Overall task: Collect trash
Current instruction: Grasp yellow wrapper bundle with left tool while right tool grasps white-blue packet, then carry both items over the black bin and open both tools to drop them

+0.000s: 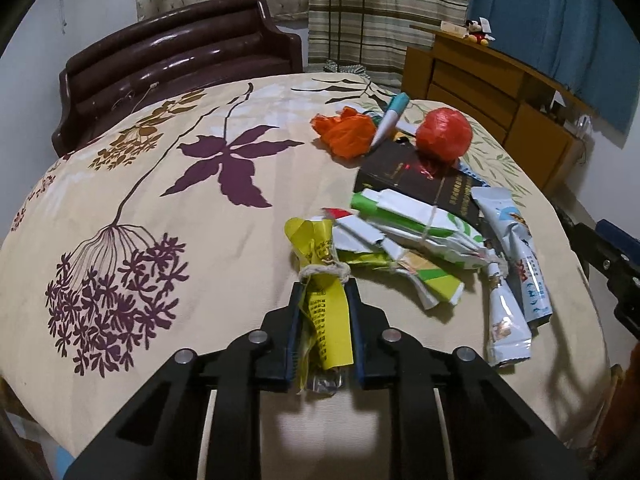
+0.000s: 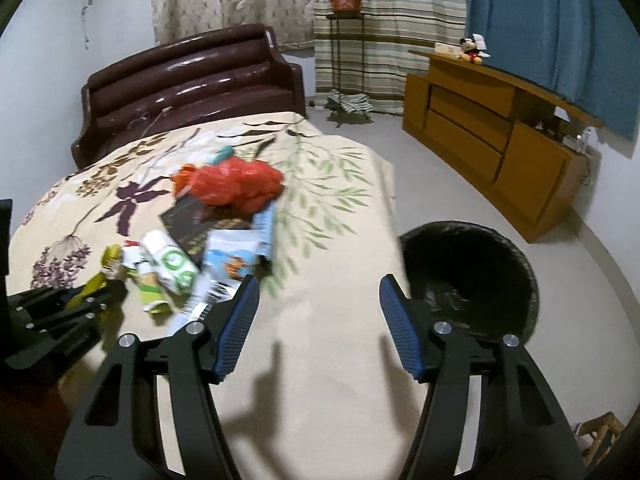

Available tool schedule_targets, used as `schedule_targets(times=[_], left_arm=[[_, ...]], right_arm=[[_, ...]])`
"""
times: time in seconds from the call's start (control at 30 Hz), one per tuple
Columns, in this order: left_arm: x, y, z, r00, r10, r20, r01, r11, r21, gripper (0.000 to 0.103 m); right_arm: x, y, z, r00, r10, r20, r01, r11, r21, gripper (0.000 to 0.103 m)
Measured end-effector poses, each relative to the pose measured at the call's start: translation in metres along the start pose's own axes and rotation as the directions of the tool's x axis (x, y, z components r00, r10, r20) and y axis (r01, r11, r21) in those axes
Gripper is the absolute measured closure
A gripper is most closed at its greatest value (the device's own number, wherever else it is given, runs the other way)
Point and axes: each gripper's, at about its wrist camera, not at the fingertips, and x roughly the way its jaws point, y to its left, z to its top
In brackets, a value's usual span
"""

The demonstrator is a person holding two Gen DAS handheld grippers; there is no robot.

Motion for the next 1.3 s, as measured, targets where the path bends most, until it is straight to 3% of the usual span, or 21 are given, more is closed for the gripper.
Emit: schedule_targets(times=[0.27,0.43,0.47,0.53,0.6,0.8,1.0,1.3], left_arm=[[-0.005,0.021,-0.001,0.999,0.027,0.022,-0.027,1.000,-0.012,0.082],[-0.006,0.032,-0.002,0.999,0.025,0.028,-0.024,0.999,-0.034,0.082],[-0.007,0.032,-0.002,0.999,0.023,0.029,-0.022,0.999,-0.035,0.082],[-0.007,0.032,-0.002,0.999,0.019,0.030,-0.018,0.999,-0.037,0.082],[-0.008,0.033,-0.002,0.999,0.014,0.033,-0.013,0.999,-0.040,0.082],[-0.015,0.031,0.001,0.999,0.009,0.053,-0.007,0.999,-0.041,0.082],[-0.026,0.017,0.009,0.996,-0.017,0.082,0.020,0.999,-0.036,0.082],[-0.033,-0.042,0.038,0.983,-0.112,0.143,0.108,0.993,0.035,0.082]], right_arm=[[0.016,0.040,0.001,0.999,0.040,-0.036,-0.042,0.998,-0.047,0.042],[0.028,0.042,-0.002,0.995,0.050,-0.090,-0.052,0.998,-0.028,0.042],[0.029,0.041,-0.003,0.994,0.054,-0.097,-0.057,0.998,-0.024,0.045],[0.031,0.042,-0.005,0.991,0.076,-0.114,-0.078,0.997,-0.017,0.065],[0.031,0.043,-0.006,0.989,0.086,-0.118,-0.088,0.996,-0.010,0.068],[0.018,0.043,-0.006,0.992,0.090,-0.085,-0.092,0.995,-0.025,0.076],[0.001,0.036,-0.002,0.997,0.069,-0.038,-0.071,0.996,-0.048,0.076],[-0.021,-0.028,0.013,0.996,-0.065,0.061,0.065,0.998,0.016,0.076]])
